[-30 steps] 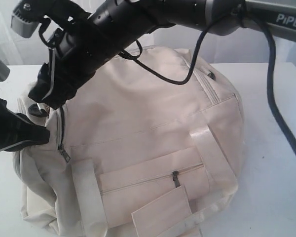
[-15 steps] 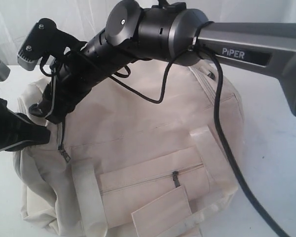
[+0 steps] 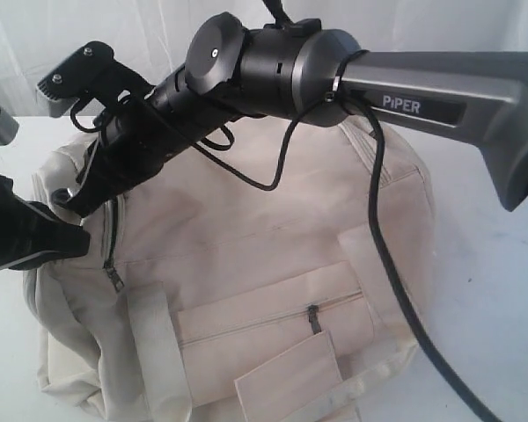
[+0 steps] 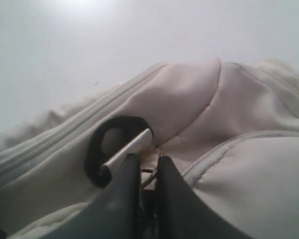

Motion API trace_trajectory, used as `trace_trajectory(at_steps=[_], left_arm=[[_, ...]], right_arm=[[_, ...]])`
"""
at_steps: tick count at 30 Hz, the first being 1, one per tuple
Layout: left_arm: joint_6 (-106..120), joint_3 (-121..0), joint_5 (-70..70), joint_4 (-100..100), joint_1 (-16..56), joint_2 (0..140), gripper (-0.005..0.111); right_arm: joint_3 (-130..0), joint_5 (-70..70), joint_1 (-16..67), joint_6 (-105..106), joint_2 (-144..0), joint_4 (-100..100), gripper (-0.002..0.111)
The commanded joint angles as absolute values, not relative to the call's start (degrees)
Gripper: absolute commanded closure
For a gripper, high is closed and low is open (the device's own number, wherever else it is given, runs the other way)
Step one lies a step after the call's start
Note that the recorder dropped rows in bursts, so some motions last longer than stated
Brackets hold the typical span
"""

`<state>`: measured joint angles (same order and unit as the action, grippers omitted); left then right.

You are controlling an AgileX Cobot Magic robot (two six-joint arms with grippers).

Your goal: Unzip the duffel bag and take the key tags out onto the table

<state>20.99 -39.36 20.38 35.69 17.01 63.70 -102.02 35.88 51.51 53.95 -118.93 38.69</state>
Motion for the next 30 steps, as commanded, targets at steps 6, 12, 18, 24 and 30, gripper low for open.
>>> trace_trajectory(at_steps=[6,12,18,24,30], left_arm=[[21.3,-38.8,23.2,37.4,17.5,63.3,0.107],[21.3,-38.8,23.2,37.4,17.5,63.3,0.107],[21.3,-38.8,23.2,37.6,17.5,63.3,0.107],[22.9,-38.8,23.1,39.0,17.5,63.3,0.107],[22.9,-38.8,23.1,39.0,17.5,63.3,0.107]], right_arm=[[-102.2,25.7,49.6,52.6,-116.6,39.0,0.108],[-102.2,20.3,49.6,52.6,-116.6,39.2,0.108],[-102.2,15.5,49.6,52.6,-116.7,39.4,0.108],[-103.9,15.6,49.2,52.2,-118.6,39.6,0.108],[-109.4,33.9,47.0,52.2,-118.9,39.3,0.108]])
